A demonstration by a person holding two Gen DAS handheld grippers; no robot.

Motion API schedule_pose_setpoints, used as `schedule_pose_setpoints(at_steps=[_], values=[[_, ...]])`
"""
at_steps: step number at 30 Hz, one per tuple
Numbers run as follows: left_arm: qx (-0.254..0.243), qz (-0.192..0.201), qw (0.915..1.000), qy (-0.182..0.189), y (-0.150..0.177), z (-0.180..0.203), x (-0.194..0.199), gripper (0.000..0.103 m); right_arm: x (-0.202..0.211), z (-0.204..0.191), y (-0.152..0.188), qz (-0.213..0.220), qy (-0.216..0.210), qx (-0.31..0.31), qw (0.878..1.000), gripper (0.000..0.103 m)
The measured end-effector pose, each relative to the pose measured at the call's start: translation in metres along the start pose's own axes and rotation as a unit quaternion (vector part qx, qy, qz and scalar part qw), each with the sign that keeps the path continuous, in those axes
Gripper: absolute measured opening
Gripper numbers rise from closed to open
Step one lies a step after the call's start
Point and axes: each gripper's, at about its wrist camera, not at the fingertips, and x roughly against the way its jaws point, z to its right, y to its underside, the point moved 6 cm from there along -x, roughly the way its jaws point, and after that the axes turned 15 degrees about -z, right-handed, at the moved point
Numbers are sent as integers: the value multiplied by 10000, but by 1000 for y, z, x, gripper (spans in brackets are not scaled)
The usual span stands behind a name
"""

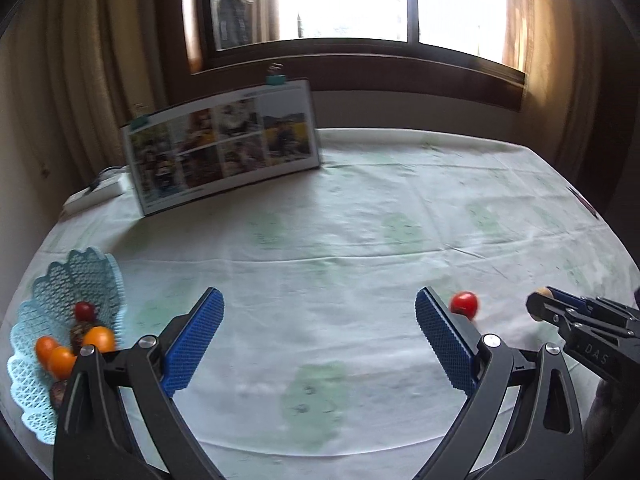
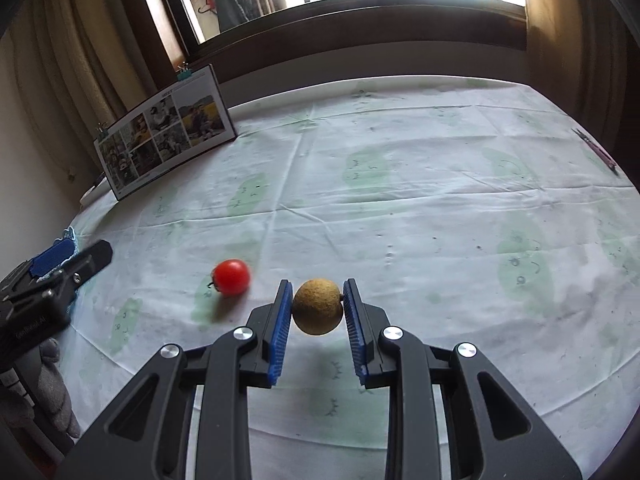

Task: Organize fruits
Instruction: 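Grasp the red tomato with the left tool while the right tool holds the tan fruit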

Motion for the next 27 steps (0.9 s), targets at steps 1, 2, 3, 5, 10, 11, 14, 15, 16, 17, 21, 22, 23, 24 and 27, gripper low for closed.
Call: schedule_pose_setpoints(at_steps=[1,2,3,5,10,11,14,15,16,17,21,22,23,24,27], values=[[-101,-33,9999,101,-1,10,-3,98,0,2,0,-1,2,-18,10000,27],[-202,-69,9996,202,-2,19,-6,98,0,6,0,0,-3,-54,10000,27],[-269,-94,9992,264,-2,25,-8,97,0,8,0,2,-6,-74,10000,27],[-451,-182,9979,424,-3,42,-14,93,0,12,0,7,-23,-115,9999,27],[-720,-470,9938,706,-2,70,-30,83,0,20,0,16,-125,-215,9997,27],[-743,-535,9930,749,-2,74,-34,79,0,20,0,19,-147,-234,9996,27],[-769,-746,9898,934,1,82,-45,70,1,22,-1,25,-202,-266,9994,27],[-771,-781,9892,968,1,83,-47,68,0,22,-1,23,-218,-272,9994,27],[-775,-834,9883,1013,2,86,-51,64,0,22,-1,22,-228,-276,9994,27],[-776,-883,9876,1039,3,87,-53,60,0,22,-1,20,-239,-281,9993,27],[-771,-1024,9847,1178,4,92,-63,49,0,23,-1,28,-264,-304,9992,27],[-789,-1026,9842,1212,4,93,-64,43,0,23,-1,29,-265,-307,9992,27],[-808,-1031,9836,1242,4,95,-64,37,0,23,-1,28,-267,-308,9992,27],[-824,-1044,9830,1267,4,96,-65,35,-1,23,0,26,-268,-305,9992,27],[-828,-1032,9823,1323,5,98,-65,28,-1,23,0,25,-258,-295,9992,27]])
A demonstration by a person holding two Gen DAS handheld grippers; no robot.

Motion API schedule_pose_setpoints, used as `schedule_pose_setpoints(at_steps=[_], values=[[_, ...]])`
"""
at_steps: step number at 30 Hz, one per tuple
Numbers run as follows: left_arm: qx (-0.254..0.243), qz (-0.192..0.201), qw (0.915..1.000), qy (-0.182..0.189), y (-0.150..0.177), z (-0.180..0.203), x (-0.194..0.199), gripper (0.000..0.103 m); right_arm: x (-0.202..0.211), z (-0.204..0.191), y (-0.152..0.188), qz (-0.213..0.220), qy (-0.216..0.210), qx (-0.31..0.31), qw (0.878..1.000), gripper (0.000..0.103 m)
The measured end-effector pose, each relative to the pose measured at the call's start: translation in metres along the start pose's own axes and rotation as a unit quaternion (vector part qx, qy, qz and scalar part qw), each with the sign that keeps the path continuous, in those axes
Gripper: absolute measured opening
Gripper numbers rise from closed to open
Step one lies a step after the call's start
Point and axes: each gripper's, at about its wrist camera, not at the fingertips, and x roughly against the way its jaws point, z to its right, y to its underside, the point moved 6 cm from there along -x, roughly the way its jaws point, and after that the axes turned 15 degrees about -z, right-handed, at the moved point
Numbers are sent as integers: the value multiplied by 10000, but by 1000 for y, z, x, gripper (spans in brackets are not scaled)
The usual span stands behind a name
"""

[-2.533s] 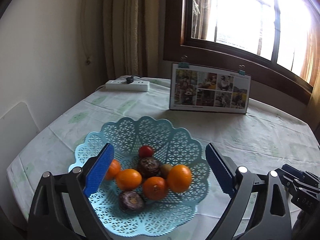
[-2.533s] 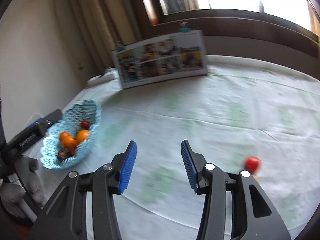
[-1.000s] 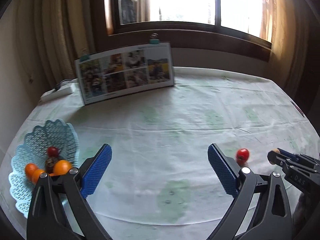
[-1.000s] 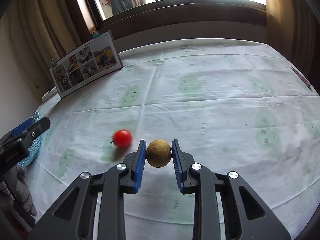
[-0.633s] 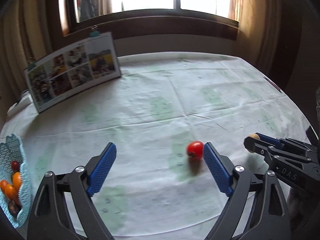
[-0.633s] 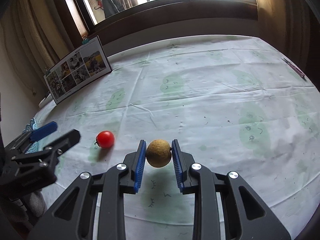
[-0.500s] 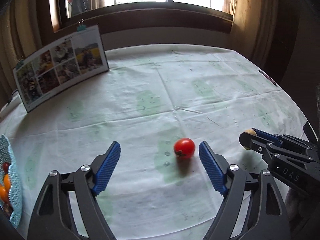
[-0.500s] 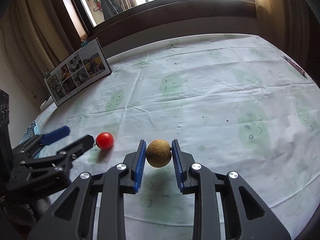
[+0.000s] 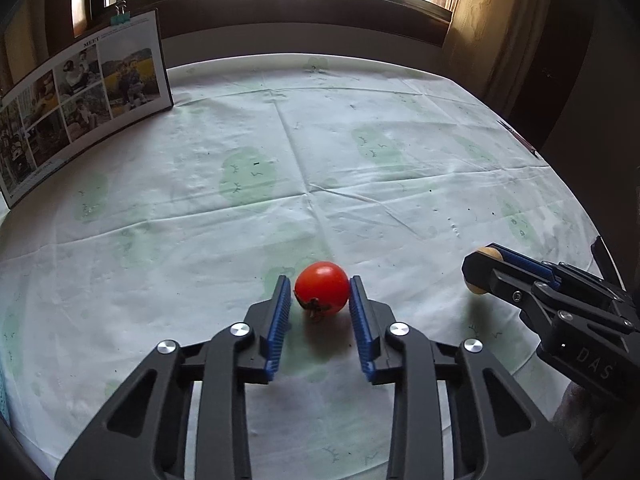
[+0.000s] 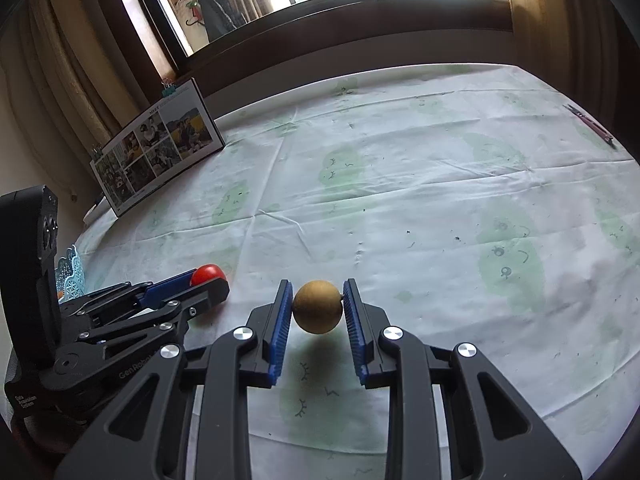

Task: Organize fruits
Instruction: 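Grasp the red tomato with the left tool while the right tool holds the tan fruit, then carry the tomato and tan fruit to the blue basket and open both tools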

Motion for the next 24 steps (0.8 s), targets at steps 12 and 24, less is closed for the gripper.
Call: schedule_pose_setpoints(at_steps=[12,24], values=[[233,443,9978,-435,7,-19,37,28,-1,-2,2,-58,89,-5,9999,29],[687,816,9916,-731,23,-58,77,28,-8,-8,12,-206,525,163,9983,28]])
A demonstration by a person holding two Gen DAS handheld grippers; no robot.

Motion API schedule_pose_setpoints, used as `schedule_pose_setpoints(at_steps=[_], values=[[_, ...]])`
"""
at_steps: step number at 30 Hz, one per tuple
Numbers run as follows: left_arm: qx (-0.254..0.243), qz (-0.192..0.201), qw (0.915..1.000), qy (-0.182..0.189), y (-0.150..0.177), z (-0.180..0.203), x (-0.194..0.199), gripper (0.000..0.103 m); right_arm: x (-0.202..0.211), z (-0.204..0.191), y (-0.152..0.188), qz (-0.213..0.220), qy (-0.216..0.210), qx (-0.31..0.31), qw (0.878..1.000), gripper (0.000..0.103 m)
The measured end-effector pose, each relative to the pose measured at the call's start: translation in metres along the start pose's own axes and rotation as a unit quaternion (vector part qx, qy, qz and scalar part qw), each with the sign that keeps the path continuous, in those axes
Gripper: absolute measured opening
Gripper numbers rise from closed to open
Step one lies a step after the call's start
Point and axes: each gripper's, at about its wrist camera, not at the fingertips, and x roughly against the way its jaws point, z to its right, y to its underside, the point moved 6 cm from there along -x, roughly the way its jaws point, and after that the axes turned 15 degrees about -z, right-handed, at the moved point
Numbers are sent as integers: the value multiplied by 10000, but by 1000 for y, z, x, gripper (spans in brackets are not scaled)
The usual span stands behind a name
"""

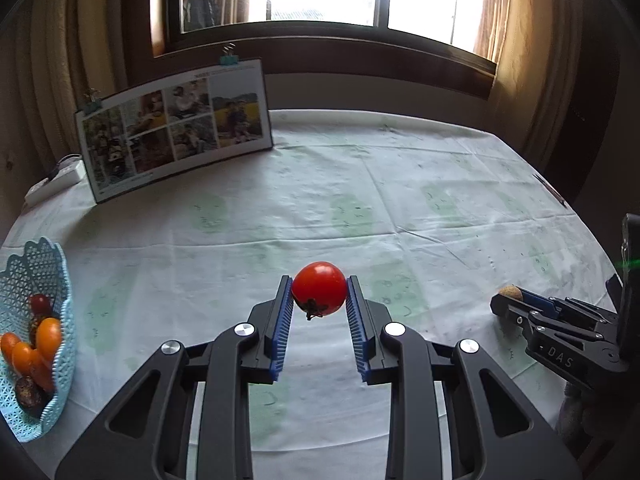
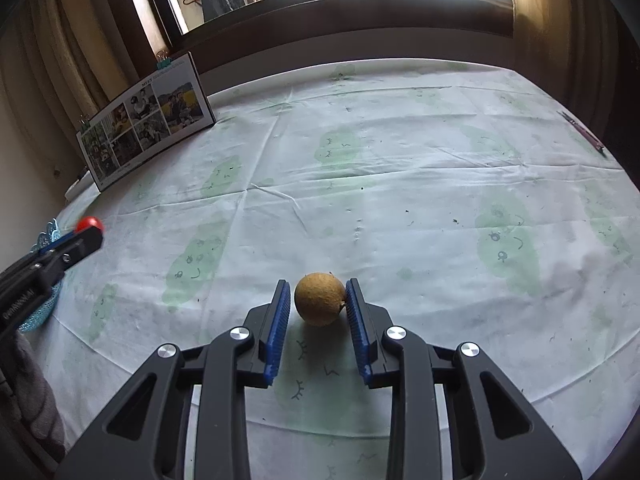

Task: Organize fruits
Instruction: 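Carry the tomato and tan fruit to the blue basket and open both tools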

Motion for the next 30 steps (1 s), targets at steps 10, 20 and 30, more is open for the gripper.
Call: schedule_pose_setpoints(at_steps=[10,20,30], values=[[612,336,9958,-596,12,-67,34,28,14,-36,-9,217,-228,202,9993,26],[1375,568,9817,-1186,36,-150,70,28,12,-96,-9,167,-531,719,9959,26],[1729,541,9733,-1410,57,-191,79,28,12,-137,-11,154,-678,1050,9920,26]])
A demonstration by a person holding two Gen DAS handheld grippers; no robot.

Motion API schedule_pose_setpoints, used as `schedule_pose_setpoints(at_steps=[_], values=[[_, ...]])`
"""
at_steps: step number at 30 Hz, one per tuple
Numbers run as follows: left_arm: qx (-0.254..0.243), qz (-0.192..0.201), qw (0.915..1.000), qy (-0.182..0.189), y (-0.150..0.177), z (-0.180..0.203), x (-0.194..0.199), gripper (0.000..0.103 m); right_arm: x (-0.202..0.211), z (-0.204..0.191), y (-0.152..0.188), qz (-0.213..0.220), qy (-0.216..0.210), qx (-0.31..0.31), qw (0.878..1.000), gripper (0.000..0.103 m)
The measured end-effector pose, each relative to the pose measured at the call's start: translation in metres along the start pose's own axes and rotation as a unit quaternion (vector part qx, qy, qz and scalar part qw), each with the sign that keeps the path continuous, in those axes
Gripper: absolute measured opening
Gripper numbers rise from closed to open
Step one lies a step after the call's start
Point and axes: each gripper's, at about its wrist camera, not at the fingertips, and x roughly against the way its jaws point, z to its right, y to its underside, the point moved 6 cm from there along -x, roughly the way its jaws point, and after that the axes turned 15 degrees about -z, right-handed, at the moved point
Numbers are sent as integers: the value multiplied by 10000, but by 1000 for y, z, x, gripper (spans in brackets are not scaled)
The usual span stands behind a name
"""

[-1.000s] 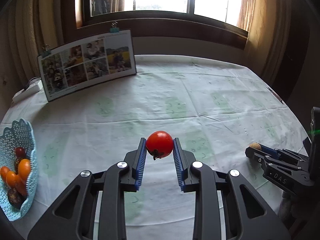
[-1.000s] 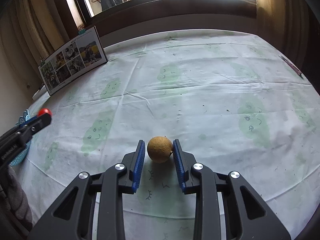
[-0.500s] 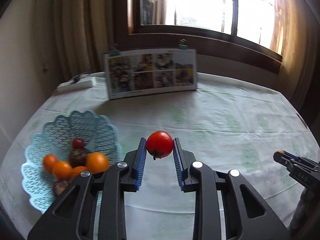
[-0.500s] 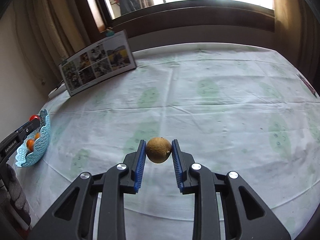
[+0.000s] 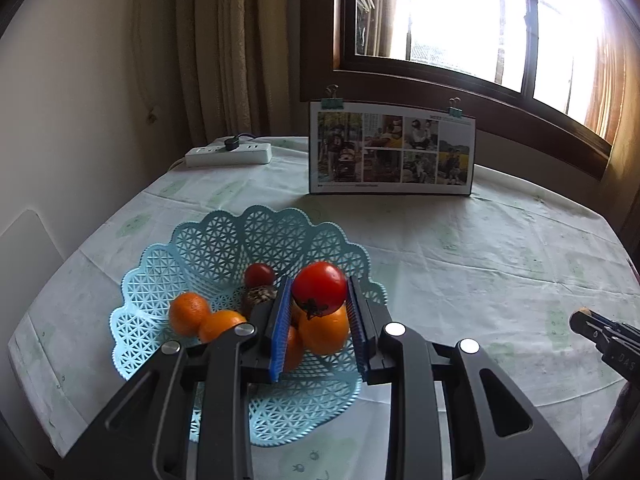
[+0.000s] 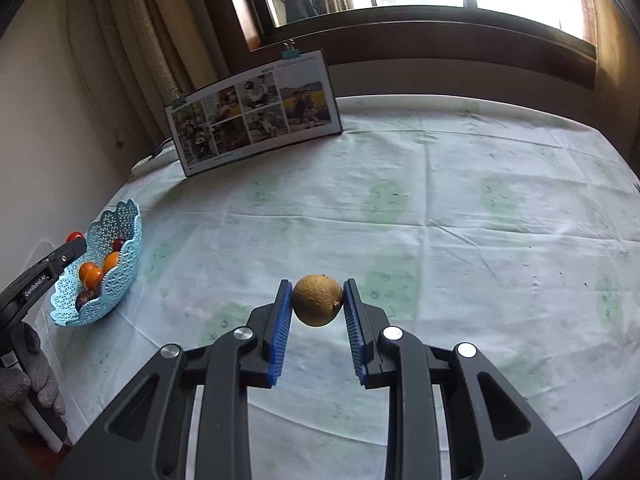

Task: Organize fruits
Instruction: 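Carry the tomato and tan fruit to the blue basket and open both tools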

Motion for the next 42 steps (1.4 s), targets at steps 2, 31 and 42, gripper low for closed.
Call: schedule_pose_setpoints(at_steps=[2,31,42], values=[[31,-24,10000,-15,1,-5,-3,28,-1,-8,-2,6,-18,69,10000,26],[480,-16,9983,-326,9,-69,-7,61,-8,-177,-55,230,-762,1474,9859,26],[631,41,9960,-638,13,-97,-4,68,-49,-237,-65,-73,-912,1853,9784,26]])
